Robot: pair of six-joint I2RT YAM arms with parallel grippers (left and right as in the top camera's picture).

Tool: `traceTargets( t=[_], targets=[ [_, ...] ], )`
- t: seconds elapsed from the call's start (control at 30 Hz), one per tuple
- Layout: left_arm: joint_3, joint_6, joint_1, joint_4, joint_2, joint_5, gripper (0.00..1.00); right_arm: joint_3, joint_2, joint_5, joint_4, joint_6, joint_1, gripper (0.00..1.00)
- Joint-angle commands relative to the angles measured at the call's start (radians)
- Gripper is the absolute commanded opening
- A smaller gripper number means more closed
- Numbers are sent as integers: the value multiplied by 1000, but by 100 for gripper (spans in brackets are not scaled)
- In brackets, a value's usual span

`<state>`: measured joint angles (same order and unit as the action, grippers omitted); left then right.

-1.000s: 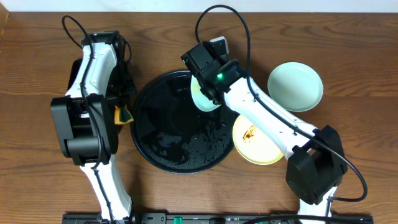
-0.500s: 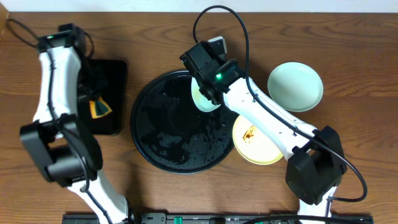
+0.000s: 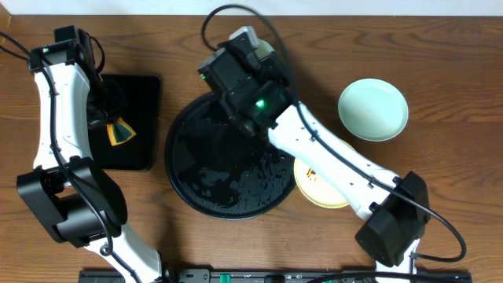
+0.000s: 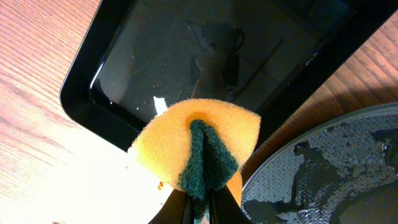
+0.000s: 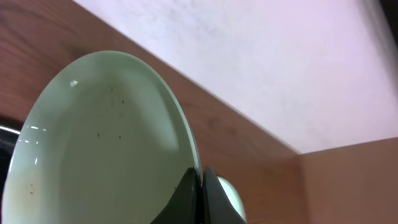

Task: Clean dirty plates on tray and stack at the side
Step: 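Lift the white plate and carry it right onto the light-blue plate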

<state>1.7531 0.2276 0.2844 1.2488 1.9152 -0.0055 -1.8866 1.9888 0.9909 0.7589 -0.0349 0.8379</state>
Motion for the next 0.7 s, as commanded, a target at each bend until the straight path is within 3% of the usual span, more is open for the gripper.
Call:
traceTargets(
  t=[0.0, 0.67],
  targets=[
    [20, -10, 2, 0, -6, 3, 8, -22, -2, 151, -23, -127, 22, 1],
    [20, -10, 2, 6, -6, 2, 8, -22, -2, 209, -32, -134, 38, 2]
  ],
)
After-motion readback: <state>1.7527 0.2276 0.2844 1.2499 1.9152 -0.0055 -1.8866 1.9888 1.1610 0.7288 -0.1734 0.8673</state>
